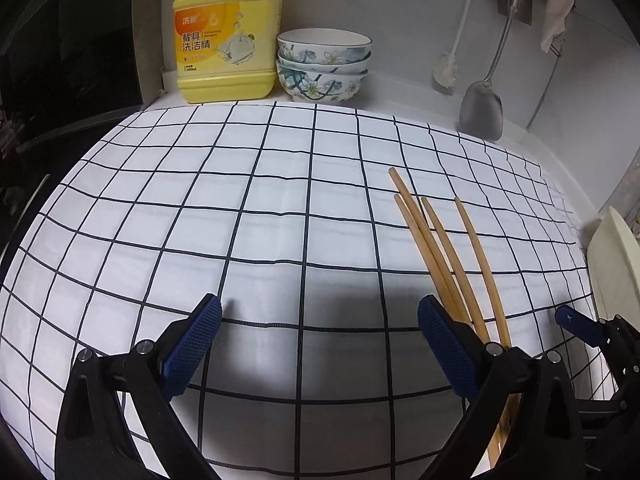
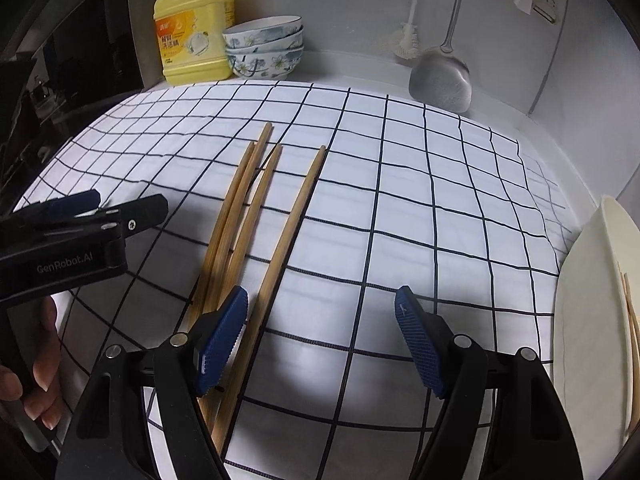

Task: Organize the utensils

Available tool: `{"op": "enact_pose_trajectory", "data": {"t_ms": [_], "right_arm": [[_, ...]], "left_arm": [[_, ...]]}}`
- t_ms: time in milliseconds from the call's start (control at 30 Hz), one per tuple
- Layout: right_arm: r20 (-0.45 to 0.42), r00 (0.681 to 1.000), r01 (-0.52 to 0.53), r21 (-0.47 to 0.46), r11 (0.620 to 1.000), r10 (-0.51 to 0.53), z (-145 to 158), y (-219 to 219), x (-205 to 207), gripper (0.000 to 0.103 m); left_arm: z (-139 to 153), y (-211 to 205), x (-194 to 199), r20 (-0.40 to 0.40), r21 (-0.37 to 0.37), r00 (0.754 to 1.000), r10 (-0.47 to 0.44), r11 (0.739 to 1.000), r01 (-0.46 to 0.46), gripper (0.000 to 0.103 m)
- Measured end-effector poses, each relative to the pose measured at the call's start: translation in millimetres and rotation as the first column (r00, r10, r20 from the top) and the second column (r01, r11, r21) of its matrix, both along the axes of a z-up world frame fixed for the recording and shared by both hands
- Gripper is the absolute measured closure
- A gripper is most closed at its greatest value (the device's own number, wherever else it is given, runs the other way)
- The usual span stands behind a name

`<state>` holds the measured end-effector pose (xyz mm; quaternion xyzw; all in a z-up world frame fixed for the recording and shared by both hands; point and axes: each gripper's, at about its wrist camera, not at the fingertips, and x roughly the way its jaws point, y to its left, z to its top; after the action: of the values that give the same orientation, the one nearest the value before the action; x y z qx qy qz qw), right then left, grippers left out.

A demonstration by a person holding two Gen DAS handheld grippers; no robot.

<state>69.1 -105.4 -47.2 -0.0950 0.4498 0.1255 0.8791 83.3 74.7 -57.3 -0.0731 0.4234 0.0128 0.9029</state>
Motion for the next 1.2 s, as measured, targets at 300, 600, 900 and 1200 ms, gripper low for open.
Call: {"op": "enact_pose_trajectory", "data": {"t_ms": [300,600,900,1200], "right_arm": [[-0.009,1.0,0.001,-0.021,1.0,-0.002,-5,-5,2,0.03],[-0.003,0.997,0.072,-0.015,0.997,-0.072,-5,-25,8,0.03],[-0.019,0.994,0.107,0.026,0.994,-0.107,-6,-39,14,0.03],[-0.029,0.992,0.121,0.047,0.992,-0.12,-7,-41,14,0.03]], "left_arm": [[-1,-7,-1,-0.003,0.028,0.999,-0.04,0.999,0.04,0.006],[1,-18,-5,0.007,0.041,0.992,-0.124,0.992,0.123,0.006],[3,-30,-16,-0.008,0.058,0.975,-0.224,0.973,0.224,0.006],[4,-49,-52,-0.029,0.095,0.94,-0.339,0.936,0.34,0.006]]}}
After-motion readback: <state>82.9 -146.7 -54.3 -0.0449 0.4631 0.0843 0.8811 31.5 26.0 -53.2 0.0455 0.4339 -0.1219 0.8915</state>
